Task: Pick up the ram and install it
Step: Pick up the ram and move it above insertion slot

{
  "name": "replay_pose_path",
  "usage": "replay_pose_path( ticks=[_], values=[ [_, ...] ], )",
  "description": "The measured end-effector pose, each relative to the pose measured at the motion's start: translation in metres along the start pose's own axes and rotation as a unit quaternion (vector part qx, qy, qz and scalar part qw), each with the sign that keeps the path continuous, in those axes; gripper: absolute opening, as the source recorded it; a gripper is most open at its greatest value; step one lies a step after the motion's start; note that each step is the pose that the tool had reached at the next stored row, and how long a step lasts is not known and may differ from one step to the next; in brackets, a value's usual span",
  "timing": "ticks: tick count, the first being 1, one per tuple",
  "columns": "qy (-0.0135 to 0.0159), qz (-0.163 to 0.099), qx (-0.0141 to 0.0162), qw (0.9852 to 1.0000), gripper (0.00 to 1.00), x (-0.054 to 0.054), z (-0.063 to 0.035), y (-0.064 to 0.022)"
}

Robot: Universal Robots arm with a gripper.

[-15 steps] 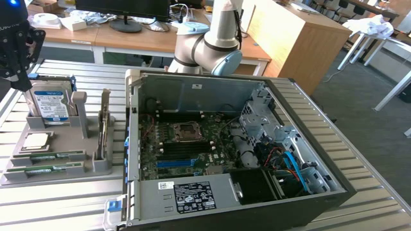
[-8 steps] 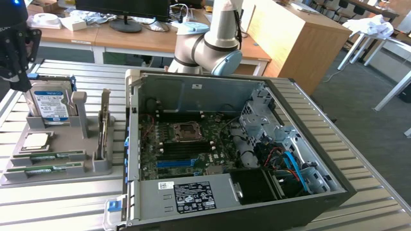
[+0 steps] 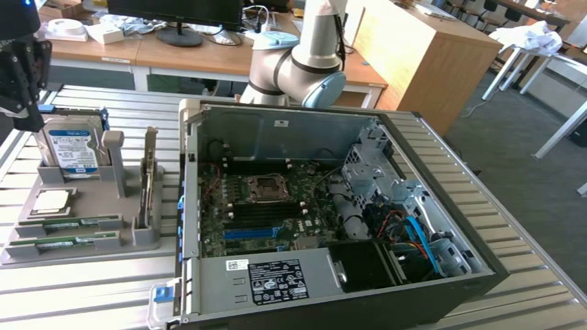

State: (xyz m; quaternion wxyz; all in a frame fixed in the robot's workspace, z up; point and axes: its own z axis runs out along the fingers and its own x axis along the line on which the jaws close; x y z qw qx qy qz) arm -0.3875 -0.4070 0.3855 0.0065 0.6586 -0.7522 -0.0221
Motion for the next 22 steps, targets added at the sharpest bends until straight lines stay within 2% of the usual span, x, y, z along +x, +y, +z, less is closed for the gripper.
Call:
replay_pose_path(
  ticks=[5,15,22],
  values=[
    [0.0017,-0.041,-0.0008,0.9992,0.1,0.0,0.0005,0.0],
    [0.0018,-0.043,-0.0008,0.9991,0.1,0.0,0.0007,0.0],
    [0.0024,-0.059,-0.0011,0.9983,0.1,0.0,0.0011,0.0]
  ],
)
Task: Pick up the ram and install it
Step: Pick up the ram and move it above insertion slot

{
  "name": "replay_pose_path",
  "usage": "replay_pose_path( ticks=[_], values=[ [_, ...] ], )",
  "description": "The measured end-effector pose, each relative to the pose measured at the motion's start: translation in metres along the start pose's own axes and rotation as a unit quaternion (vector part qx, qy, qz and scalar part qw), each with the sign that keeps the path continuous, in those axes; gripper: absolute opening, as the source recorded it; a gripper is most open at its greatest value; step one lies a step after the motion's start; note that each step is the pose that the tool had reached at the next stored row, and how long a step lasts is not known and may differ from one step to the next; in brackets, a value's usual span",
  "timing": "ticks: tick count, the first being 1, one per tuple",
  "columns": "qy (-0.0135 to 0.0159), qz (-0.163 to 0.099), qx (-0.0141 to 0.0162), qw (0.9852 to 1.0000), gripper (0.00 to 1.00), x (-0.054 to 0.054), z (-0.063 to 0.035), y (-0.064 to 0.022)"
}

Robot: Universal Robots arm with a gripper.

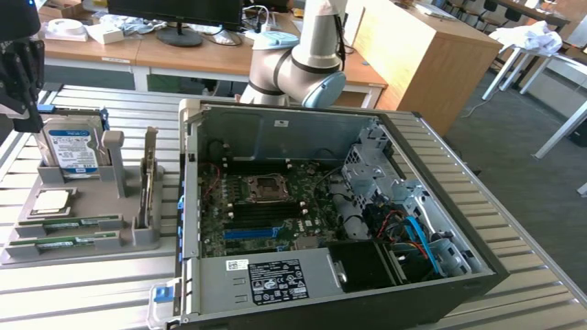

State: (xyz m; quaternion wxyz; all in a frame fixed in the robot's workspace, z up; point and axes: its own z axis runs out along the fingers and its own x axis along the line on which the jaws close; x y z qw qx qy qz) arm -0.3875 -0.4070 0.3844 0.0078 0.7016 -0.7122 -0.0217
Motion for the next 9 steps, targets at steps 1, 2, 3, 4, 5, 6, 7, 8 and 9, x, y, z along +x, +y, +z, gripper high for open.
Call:
replay_pose_path(
  ticks=[1,2,3,4,5,6,7,8,9],
  values=[
    [0.0001,-0.003,0.0,1.0,0.1,0.0,0.0001,0.0],
    [0.0002,-0.005,-0.0001,1.0,0.1,0.0,0.0001,0.0],
    [0.0003,-0.007,-0.0001,1.0,0.1,0.0,0.0001,0.0],
    [0.0003,-0.008,-0.0002,1.0,0.1,0.0,0.0001,0.0],
    [0.0003,-0.008,-0.0002,1.0,0.1,0.0,0.0001,0.0],
    [0.0003,-0.008,-0.0002,1.0,0.1,0.0,0.0001,0.0],
    [0.0003,-0.008,-0.0001,1.0,0.1,0.0,0.0001,0.0],
    [0.0003,-0.008,-0.0001,1.0,0.1,-0.0001,0.0001,-0.0002],
    [0.0003,-0.008,-0.0001,1.0,0.1,-0.0001,0.0001,-0.0004]
  ],
)
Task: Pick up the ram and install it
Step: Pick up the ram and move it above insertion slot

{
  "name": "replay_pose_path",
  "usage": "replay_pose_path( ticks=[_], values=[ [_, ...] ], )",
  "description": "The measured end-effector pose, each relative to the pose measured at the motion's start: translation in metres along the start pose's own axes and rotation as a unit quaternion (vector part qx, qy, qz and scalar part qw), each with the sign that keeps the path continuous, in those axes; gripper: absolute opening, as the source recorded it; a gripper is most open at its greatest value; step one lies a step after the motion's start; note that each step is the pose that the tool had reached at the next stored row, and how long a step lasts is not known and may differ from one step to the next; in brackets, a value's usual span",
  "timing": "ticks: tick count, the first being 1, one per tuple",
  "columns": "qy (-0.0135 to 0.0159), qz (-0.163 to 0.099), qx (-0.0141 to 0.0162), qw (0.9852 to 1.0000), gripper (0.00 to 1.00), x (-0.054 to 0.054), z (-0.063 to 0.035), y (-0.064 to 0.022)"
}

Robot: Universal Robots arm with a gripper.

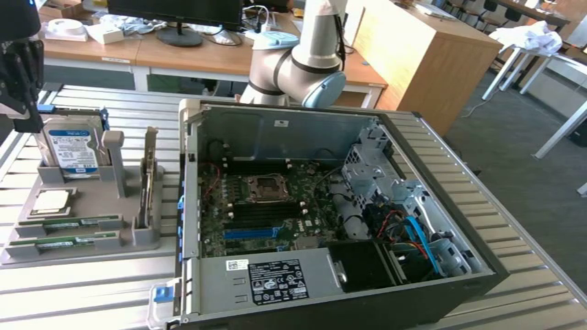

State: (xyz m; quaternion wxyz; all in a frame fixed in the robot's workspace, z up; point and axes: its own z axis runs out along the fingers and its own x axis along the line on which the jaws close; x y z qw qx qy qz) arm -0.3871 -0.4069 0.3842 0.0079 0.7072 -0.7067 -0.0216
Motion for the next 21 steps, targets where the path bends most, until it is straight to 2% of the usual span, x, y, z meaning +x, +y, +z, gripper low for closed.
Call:
replay_pose_path(
  ticks=[15,16,17,18,19,20,21],
  values=[
    [0.0001,-0.001,-0.0001,1.0,0.1,0.0002,-0.0002,-0.0015],
    [0.0001,-0.001,-0.0001,1.0,0.11,0.0002,-0.0001,-0.0015],
    [0.0001,-0.001,-0.0001,1.0,0.17,0.0002,-0.0001,-0.0015],
    [0.0001,-0.001,-0.0001,1.0,0.17,0.0002,-0.0001,-0.0015],
    [0.0001,-0.001,-0.0001,1.0,0.23,0.0003,-0.0001,-0.0015],
    [0.0001,-0.001,-0.0001,1.0,0.23,0.0003,-0.0001,-0.0015],
    [0.0001,-0.001,-0.0001,1.0,0.3,0.0003,-0.0001,-0.0015]
  ],
)
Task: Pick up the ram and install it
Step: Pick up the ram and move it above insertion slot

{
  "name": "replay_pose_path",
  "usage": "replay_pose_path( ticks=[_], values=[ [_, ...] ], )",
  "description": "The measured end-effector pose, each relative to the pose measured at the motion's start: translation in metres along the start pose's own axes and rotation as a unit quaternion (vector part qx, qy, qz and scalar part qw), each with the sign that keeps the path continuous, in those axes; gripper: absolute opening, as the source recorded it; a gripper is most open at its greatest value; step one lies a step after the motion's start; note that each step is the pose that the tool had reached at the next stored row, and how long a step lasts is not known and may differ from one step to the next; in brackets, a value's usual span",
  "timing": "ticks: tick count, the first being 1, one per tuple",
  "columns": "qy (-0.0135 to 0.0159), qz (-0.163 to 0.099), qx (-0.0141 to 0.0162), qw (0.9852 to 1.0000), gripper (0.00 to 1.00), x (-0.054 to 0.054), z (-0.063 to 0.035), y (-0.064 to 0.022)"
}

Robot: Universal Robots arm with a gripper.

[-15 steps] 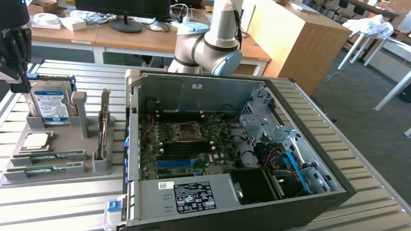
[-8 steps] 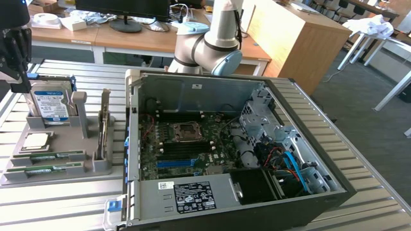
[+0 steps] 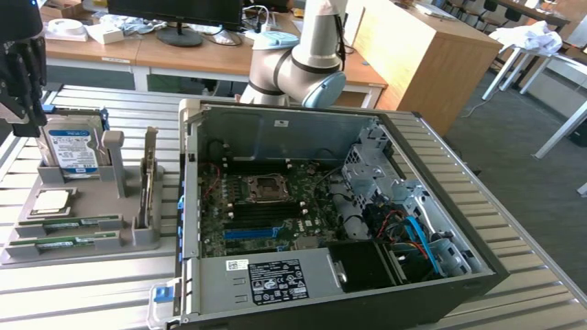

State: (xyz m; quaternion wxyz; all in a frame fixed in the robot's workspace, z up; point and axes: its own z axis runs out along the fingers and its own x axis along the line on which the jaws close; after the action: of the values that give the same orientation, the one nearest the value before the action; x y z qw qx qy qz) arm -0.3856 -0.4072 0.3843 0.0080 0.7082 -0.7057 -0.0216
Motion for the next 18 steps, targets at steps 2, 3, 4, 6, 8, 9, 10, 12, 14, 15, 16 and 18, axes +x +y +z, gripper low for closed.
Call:
replay_pose_path(
  ticks=[2,3,4,6,8,9,10,12,14,15,16,18],
  values=[
    [0.0,0.0,0.0,1.0,0.3,0.0,0.0,0.0],
    [0.0,0.0,0.0,1.0,0.3,0.0,0.0,0.0],
    [0.0,0.0,0.0,1.0,0.3,0.0,0.0003,0.0],
    [-0.0001,0.0,0.0001,1.0,0.3,0.0,0.0026,-0.0001],
    [0.0,0.0,0.0001,1.0,0.3,0.0,0.0061,-0.0003],
    [0.0,0.0,0.0001,1.0,0.3,0.0,0.0079,-0.0003],
    [0.0,0.0,0.0001,1.0,0.3,0.0,0.0097,-0.0004],
    [0.0,0.0,0.0002,1.0,0.3,0.0,0.0134,-0.0006],
    [0.0,0.0,0.0003,1.0,0.3,0.0,0.0171,-0.0007],
    [0.0,0.0,0.0004,1.0,0.3,0.0,0.0189,-0.0008],
    [0.0,0.0,0.0004,1.0,0.3,0.0,0.0206,-0.0009],
    [0.0,0.0,0.0006,1.0,0.3,0.0,0.0243,-0.001]
  ],
)
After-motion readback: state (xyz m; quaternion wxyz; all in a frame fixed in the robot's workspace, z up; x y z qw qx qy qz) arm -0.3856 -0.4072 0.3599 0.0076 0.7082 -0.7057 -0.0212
